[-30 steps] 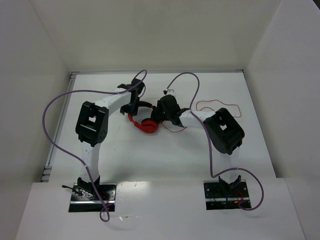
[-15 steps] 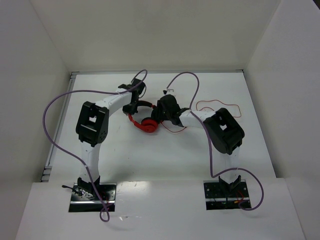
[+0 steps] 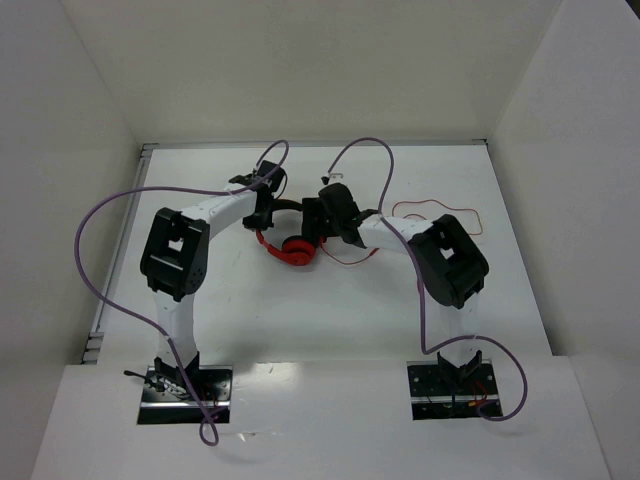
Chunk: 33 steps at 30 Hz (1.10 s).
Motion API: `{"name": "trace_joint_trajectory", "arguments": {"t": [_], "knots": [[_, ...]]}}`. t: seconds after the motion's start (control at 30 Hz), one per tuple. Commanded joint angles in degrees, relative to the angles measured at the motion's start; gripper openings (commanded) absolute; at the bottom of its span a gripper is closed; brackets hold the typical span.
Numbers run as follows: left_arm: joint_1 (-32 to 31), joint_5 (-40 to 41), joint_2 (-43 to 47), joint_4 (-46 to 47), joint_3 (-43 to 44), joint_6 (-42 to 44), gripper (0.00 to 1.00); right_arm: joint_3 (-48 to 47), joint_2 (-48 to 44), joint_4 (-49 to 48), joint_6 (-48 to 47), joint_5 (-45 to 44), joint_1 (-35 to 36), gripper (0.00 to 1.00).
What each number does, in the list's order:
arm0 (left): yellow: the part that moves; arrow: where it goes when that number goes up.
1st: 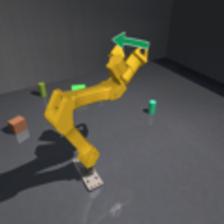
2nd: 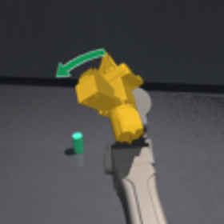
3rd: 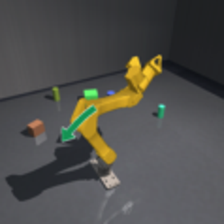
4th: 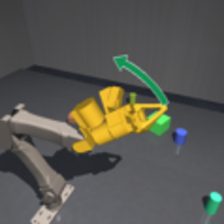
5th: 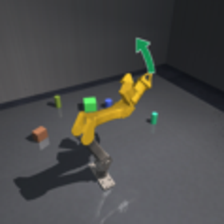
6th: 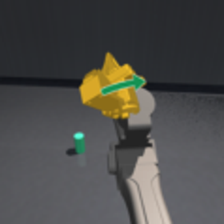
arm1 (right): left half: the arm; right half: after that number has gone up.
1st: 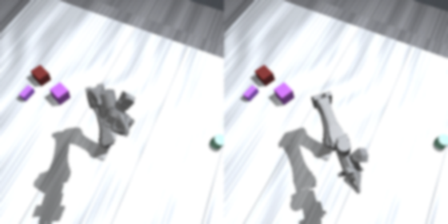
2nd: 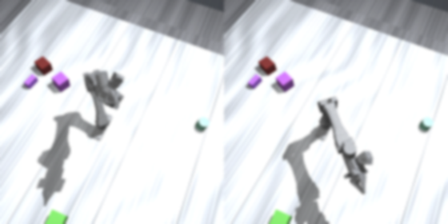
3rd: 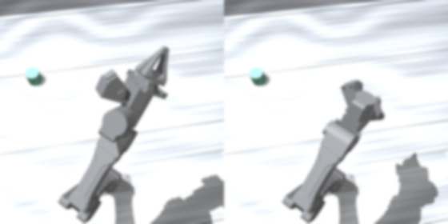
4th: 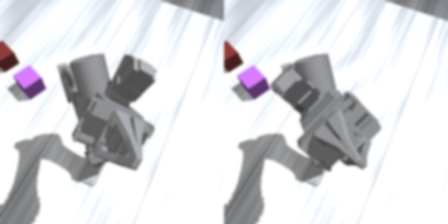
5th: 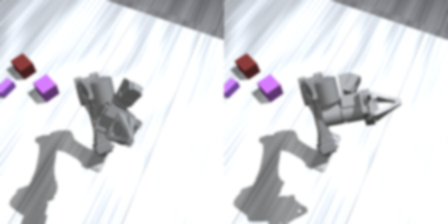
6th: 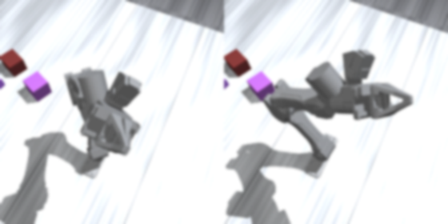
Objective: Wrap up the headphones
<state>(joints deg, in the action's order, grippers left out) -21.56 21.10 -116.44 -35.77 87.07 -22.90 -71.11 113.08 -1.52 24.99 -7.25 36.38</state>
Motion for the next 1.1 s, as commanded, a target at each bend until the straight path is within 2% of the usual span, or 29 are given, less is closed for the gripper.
{"name": "trace_joint_trajectory", "arguments": {"t": [0.0, 0.2, 0.5, 0.7, 0.8, 0.9, 1.07], "knots": [[0.3, -0.3, 5.5, 5.8, -0.6, -1.4, 0.00, -2.0, -3.6, -2.1, -1.5, 0.3, -0.6, 1.00], [0.3, -0.3, 7.5, 7.2, -2.2, -0.3, 0.00, 4.5, -11.6, -5.5, -0.2, -5.7, -0.6, 1.00], [0.3, 0.3, 12.5, 9.8, -3.7, -0.3, 0.00, 18.1, -28.2, -14.4, -2.0, -8.4, -1.1, 1.00], [0.8, -1.7, 16.4, 8.5, 0.5, -3.3, 0.00, 25.7, -33.3, -14.4, -3.1, -9.5, -1.1, 1.00], [0.8, -2.4, 21.3, 9.2, -0.1, -6.2, 0.00, 30.7, -37.5, -15.9, -5.0, -9.5, -1.7, 1.00], [0.8, -5.4, 24.4, 8.3, -0.1, -8.6, 0.00, 37.8, -42.8, -20.5, -5.7, -7.4, -2.9, 1.00], [2.9, -18.1, 28.9, 7.7, -4.1, -14.7, 0.00, 44.4, -50.4, -30.8, -7.8, -3.4, -2.9, 1.00]]}}
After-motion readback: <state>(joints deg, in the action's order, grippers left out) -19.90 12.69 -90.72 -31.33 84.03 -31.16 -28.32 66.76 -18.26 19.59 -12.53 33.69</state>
